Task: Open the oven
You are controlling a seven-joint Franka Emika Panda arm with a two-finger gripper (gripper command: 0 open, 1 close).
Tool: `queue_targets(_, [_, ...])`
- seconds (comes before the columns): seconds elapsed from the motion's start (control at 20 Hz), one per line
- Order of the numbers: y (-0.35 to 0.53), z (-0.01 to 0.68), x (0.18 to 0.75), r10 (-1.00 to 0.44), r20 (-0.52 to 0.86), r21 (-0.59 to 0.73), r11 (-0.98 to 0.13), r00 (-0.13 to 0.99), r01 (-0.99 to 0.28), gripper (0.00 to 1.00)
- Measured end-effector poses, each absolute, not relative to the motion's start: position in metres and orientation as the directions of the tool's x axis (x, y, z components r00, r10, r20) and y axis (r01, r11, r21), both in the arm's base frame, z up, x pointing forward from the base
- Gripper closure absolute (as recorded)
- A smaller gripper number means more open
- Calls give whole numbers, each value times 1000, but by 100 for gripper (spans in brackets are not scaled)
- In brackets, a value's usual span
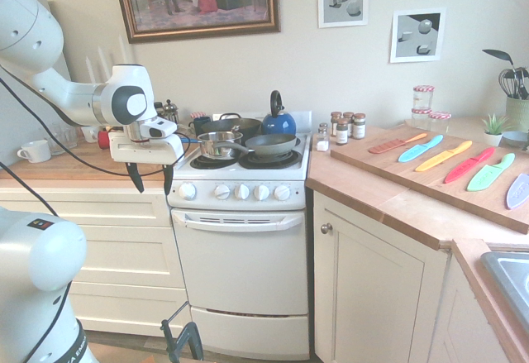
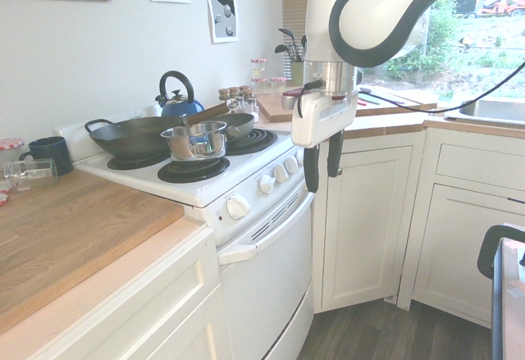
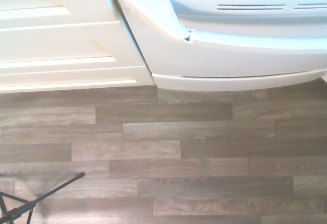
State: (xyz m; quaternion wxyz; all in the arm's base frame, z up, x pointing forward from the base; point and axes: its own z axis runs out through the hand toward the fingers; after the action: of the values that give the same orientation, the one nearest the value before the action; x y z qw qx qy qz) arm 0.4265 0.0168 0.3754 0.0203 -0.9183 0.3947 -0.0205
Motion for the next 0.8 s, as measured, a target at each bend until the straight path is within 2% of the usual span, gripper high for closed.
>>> queue_targets(0.2, [13, 369, 423, -741, 15, -32, -671, 671, -741, 0])
queue_targets(0.45, [7, 310, 417, -776, 8, 3, -631, 631, -776, 0])
queue_targets(0.8, [-29, 227, 471, -806, 68, -51, -591, 588, -805, 0])
